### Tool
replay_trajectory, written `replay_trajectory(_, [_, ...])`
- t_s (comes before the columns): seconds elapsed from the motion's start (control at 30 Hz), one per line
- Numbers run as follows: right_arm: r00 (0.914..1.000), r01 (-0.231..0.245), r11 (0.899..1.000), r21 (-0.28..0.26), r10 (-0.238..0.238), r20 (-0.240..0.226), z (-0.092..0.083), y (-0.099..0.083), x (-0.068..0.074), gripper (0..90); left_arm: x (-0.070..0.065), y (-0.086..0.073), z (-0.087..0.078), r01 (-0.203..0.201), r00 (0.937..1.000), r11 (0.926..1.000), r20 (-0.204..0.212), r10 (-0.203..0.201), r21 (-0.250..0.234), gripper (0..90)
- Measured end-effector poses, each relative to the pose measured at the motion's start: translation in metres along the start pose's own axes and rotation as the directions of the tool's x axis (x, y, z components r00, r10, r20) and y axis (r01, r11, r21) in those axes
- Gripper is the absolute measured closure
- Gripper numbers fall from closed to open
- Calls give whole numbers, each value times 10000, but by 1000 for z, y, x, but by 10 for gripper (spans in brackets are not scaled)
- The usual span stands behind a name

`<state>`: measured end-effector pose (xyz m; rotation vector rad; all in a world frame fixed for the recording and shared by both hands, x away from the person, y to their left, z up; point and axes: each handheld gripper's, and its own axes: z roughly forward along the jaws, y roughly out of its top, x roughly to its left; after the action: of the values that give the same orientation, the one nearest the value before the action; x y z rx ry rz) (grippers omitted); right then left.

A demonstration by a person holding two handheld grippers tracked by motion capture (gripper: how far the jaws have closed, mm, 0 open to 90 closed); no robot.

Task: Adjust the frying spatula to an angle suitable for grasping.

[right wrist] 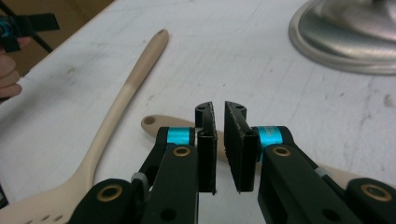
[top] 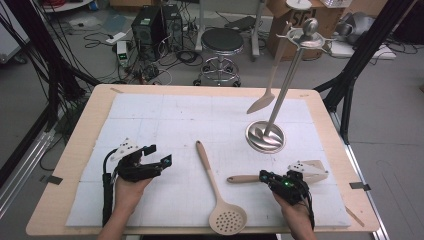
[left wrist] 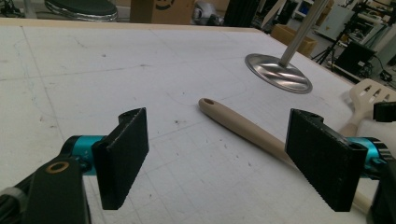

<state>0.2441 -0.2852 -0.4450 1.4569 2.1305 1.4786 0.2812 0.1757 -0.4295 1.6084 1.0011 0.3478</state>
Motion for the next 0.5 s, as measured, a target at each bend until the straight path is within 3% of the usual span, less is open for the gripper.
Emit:
replay_trajectory(0.23, [9997, -19, 9992, 393, 28, -248, 4, -1, 0, 884, 0, 0, 0, 19, 10000, 10000, -23, -19, -5, 222])
replay_trajectory(0.5, [9973, -415, 9927, 1129, 480, -552, 10, -4, -3, 898, 0, 0, 0, 7, 10000, 10000, -32, -7, 2, 222])
